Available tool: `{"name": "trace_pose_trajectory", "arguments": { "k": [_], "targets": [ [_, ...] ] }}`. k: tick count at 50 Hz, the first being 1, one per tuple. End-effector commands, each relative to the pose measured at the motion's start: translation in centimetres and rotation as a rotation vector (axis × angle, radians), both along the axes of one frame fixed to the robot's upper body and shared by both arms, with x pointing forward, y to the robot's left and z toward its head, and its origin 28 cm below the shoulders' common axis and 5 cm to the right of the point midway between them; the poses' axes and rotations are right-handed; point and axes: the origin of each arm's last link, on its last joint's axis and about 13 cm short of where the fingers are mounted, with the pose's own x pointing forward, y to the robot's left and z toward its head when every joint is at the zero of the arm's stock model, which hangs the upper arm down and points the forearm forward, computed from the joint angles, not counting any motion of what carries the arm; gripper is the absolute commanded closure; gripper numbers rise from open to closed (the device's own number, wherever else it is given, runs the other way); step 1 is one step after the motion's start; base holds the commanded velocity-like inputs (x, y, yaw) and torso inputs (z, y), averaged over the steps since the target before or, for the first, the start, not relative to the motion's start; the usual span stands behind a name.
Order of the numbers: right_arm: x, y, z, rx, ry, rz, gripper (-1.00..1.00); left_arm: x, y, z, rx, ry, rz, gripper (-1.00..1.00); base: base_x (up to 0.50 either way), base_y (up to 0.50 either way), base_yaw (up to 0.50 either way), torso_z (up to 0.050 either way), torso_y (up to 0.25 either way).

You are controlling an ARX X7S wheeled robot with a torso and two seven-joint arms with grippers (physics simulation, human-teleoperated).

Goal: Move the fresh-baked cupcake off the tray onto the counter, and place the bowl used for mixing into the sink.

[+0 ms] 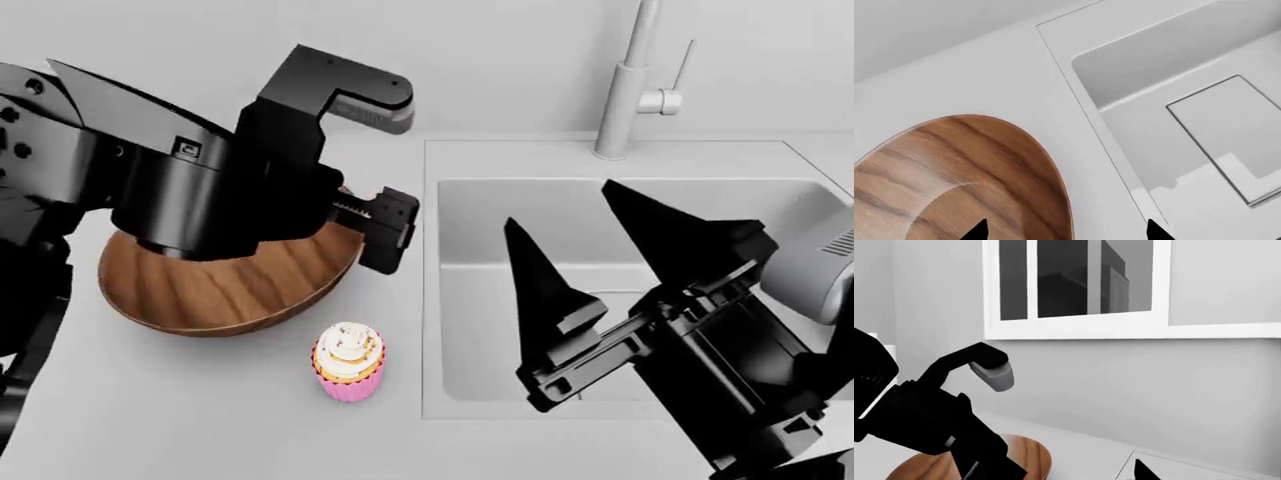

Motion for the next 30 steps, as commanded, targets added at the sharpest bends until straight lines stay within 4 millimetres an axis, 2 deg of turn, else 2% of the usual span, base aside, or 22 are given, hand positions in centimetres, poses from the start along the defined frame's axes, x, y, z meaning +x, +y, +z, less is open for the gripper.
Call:
{"name": "trace_pose_trajectory", "arguments": {
  "k": [1, 30],
  "targets": [
    [0.2, -0.1, -0.4, 0.024, -0.004, 0.008, -1.00, 0.6, -0.4, -0.2, 0.074, 0.043, 0.043, -1.00, 0.00, 0.00, 0.00, 0.000, 0.000],
    [0.4, -0.5, -1.3, 0.050, 0.001, -0.002, -1.00, 2.8, -1.3, -2.5, 0.098, 0.082, 0.039, -1.00, 0.00, 0.00, 0.00, 0.000, 0.000]
  ]
}}
